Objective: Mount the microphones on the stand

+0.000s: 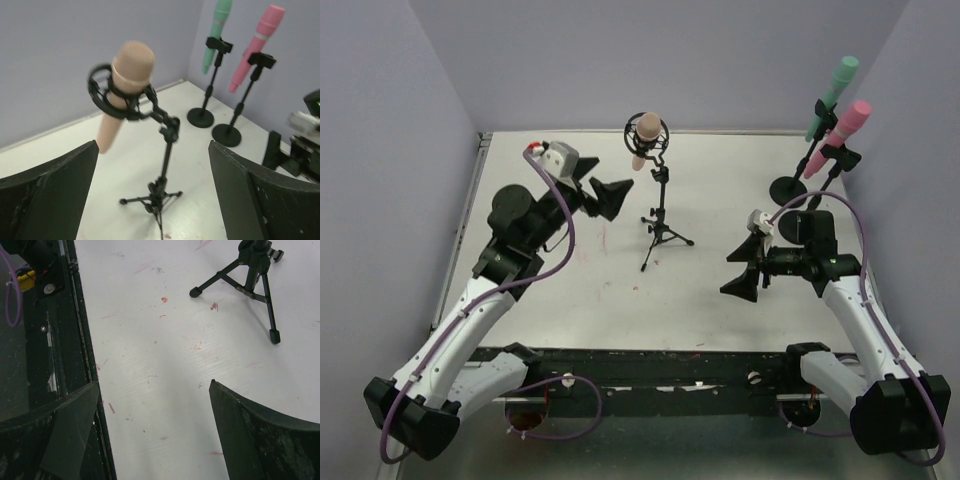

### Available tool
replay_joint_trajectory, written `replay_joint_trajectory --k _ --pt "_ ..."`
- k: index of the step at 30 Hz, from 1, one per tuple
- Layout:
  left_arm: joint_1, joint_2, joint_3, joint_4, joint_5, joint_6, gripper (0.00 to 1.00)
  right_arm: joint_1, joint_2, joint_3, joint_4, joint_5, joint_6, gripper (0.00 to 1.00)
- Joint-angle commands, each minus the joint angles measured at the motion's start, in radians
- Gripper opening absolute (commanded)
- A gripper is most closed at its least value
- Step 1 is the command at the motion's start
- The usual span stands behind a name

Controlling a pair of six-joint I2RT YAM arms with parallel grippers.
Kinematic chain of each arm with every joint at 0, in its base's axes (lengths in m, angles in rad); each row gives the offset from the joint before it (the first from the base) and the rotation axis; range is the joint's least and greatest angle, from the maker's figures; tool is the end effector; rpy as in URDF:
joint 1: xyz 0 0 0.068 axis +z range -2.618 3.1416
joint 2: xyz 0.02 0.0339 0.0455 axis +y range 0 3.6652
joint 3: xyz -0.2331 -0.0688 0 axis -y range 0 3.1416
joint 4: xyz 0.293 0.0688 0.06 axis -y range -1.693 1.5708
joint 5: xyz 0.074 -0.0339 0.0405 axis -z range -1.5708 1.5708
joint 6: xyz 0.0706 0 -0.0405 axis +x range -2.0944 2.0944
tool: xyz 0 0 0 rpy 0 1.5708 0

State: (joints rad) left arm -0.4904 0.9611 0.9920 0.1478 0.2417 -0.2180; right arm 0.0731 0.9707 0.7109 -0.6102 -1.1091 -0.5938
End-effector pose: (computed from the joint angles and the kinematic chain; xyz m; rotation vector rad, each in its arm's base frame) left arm 0.2724 -0.1646 0.3990 0.3986 1.3834 -0.7537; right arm 0.2496 0.0817 0.2080 -1.0885 1.7515 1.0145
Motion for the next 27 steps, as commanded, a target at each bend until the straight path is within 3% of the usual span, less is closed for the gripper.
replay_joint_trajectory --k 1,5,9,14,22,25,27 --pt "-0.029 -0.061 -0.298 0.231 0.088 -0.167 0.99 -0.009 -0.001 -0.03 0.078 0.002 0.058 1.0" --pt "-0.129 0.0 -0.366 0.301 -0.046 -0.141 0.99 -0.015 0.0 -0.044 0.102 0.009 0.086 1.0" --pt "-0.229 0.152 -0.398 0.534 -0.119 0.067 0.99 -0.027 -0.006 -0.05 0.113 0.015 0.089 1.0" --pt "-0.241 0.365 -0.325 0.694 -0.197 0.18 0.99 -0.041 -0.012 -0.053 0.116 0.014 0.091 1.0" --pt "-0.252 0.573 -0.217 0.822 -0.324 0.187 0.98 -0.047 -0.023 -0.054 0.116 0.015 0.089 1.0" --pt "-0.272 0.617 -0.197 0.851 -0.357 0.206 0.89 -0.047 -0.023 -0.053 0.116 0.015 0.089 1.0" --pt "-0.28 0.628 -0.194 0.86 -0.351 0.213 0.71 -0.047 -0.021 -0.053 0.115 0.015 0.089 1.0"
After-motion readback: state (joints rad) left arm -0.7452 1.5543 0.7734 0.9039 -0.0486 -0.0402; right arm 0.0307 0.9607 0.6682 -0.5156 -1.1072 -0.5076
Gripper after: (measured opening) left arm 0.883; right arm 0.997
